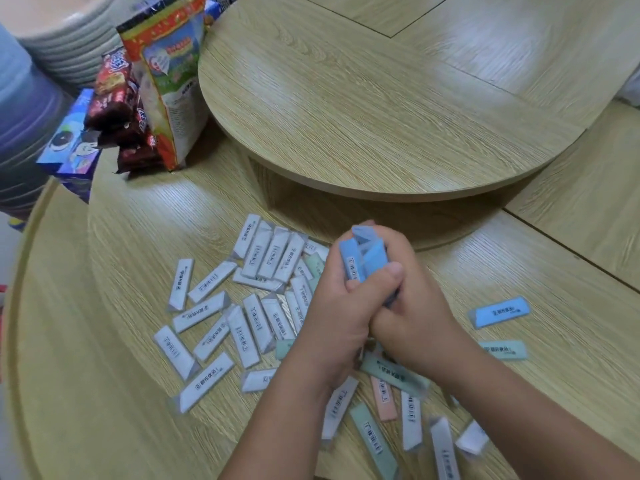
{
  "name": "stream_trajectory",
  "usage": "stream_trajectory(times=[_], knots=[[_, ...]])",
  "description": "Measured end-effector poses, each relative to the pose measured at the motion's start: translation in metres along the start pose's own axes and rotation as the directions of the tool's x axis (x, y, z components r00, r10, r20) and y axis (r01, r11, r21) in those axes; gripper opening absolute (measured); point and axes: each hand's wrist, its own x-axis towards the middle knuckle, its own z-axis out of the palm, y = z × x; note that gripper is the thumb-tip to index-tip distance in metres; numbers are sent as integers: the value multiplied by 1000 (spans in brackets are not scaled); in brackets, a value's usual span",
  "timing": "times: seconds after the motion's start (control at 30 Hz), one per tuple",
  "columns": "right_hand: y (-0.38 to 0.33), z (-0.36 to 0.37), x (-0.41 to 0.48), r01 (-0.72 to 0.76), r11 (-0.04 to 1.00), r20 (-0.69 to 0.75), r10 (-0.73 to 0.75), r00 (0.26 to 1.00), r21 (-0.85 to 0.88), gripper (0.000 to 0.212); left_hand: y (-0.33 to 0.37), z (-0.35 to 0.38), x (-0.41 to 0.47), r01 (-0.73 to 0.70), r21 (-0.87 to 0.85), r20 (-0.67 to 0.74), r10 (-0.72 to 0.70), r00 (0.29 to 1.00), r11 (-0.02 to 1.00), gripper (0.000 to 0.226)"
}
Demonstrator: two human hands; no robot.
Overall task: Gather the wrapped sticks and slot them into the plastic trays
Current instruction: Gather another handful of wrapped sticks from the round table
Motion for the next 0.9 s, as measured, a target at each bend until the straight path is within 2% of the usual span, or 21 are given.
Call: stream_trajectory(times=[0.1,0.17,0.23,0.37,0.43,0.53,0.57,0.63,0.7,0.83,0.9], knots=[[6,6,-1,-24,999,62,26,998,-40,62,0,2,-1,31,-36,-24,-32,999,999,33],[6,5,0,3,996,69,3,998,-89,62,-2,4,-2,48,-63,-40,-51,998,997,29],[5,1,-1,35,987,92,-20,996,-159,63,-4,4,-2,74,-104,-26,-77,997,992,30],[5,0,-11,120,949,136,-83,987,-293,74,-5,7,-2,111,-171,-73,-125,990,979,49],[5,1,-13,147,909,79,-125,989,-390,71,-6,11,-2,77,-182,-123,-101,987,980,46],[2,6,-10,96,859,-82,-157,984,-503,60,-7,18,0,31,-228,-186,-74,980,973,19],[0,8,-8,76,874,-135,-159,978,-480,58,-6,19,2,32,-218,-238,-85,968,975,13],[-3,11,-7,64,944,-220,-141,965,-325,57,-8,22,7,37,-161,-354,-93,931,986,10],[-1,2,-12,108,978,-283,-156,946,-176,55,-7,21,11,43,-136,-400,-94,912,990,10],[22,-32,-46,269,901,-313,-378,871,-339,52,-6,16,8,79,-70,-385,-100,917,994,9],[25,-30,-59,302,886,-300,-412,860,-351,48,-8,18,5,88,-30,-362,-93,927,996,7]])
